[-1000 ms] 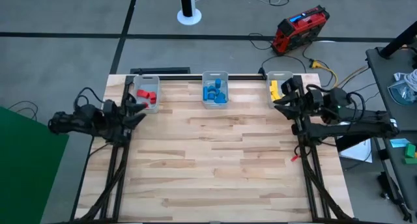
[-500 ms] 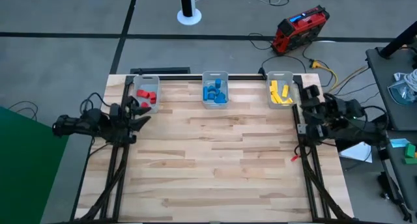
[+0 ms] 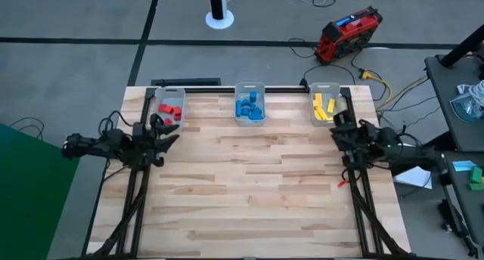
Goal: Sort blocks
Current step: Return to Home Position
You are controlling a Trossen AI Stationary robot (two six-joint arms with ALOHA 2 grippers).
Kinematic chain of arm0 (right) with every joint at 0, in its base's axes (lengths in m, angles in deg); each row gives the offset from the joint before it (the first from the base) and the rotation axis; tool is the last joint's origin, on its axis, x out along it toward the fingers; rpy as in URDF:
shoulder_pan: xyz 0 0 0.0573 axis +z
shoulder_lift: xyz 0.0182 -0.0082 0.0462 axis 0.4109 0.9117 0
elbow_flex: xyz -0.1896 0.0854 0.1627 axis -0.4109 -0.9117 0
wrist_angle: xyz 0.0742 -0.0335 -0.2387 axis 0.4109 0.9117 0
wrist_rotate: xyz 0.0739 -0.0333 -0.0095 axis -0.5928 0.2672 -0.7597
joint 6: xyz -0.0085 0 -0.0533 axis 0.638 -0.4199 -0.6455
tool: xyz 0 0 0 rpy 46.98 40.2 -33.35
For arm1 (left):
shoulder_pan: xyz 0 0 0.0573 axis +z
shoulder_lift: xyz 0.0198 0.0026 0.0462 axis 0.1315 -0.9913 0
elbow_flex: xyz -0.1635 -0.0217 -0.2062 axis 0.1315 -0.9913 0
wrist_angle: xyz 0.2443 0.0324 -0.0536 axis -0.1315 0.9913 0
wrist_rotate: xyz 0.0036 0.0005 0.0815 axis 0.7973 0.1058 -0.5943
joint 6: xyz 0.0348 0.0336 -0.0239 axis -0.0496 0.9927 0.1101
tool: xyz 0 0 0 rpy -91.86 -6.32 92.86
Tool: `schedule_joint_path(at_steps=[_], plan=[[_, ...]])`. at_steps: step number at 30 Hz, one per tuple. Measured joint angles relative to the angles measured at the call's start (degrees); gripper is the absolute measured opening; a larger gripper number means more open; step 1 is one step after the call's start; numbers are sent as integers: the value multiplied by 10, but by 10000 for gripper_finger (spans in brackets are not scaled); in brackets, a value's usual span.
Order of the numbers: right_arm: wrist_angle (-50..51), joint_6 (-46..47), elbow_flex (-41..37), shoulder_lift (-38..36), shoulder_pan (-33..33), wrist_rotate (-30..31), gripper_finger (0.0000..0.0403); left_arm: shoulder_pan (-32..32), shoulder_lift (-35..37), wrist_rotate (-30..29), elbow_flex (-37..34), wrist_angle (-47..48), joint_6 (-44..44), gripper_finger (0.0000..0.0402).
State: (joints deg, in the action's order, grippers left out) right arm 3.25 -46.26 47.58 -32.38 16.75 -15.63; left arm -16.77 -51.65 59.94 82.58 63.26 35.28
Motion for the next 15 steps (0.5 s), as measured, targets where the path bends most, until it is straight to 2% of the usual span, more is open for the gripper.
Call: schedule_joint_path(at_steps=[8,11,15], plan=[[8,-26,0,37,0,12,60,1,0,-34,-5,36,69,151],[60,-8,0,38,0,10,59,1,1,-34,-5,114,41,151],[191,59,0,38,0,9,66,1,1,-34,-14,199,-28,151]])
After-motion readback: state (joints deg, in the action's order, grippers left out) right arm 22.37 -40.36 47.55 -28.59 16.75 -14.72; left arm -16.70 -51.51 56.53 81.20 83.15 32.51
